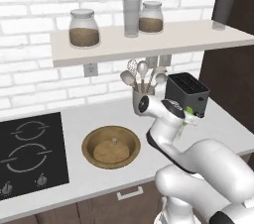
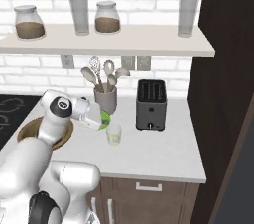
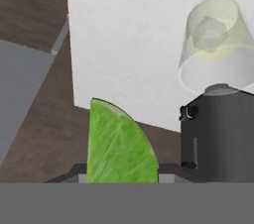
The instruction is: Grab a lemon wedge from the fridge and one ice cube from the ice bowl, and put them in the glass of lemonade.
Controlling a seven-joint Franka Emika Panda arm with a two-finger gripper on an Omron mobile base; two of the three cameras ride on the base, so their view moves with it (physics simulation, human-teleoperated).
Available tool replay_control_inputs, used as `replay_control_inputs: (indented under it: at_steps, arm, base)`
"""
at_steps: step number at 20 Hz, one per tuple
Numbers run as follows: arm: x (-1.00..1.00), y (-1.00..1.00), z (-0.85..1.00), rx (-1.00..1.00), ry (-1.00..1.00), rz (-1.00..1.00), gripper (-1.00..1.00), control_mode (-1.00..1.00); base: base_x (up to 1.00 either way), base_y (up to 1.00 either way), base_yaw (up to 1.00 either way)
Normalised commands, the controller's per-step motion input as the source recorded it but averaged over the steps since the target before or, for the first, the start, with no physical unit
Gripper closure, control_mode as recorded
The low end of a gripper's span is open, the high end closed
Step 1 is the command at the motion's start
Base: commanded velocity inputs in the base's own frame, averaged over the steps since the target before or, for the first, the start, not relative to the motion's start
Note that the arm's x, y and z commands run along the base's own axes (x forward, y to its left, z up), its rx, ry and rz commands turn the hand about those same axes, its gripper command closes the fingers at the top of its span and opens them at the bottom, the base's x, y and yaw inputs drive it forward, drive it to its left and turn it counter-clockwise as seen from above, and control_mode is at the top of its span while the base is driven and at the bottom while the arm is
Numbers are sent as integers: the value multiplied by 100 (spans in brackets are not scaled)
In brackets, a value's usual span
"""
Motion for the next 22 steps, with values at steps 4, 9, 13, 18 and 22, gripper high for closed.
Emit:
replay_control_inputs:
  at_steps: [4, 9, 13, 18, 22]
  arm:
    - [41, -1, -17, 1, 0, -1, 100, -100]
    - [42, 0, -35, 0, 0, 0, 100, -100]
    - [55, -1, -42, 0, 0, 0, 100, -100]
    - [56, 0, -36, 0, 0, 0, 100, -100]
    - [51, 0, -35, 0, 0, 0, 100, -100]
  base:
    - [0, 0, 0]
    - [0, 0, 0]
    - [0, 0, 0]
    - [0, 0, 0]
    - [0, 0, 0]
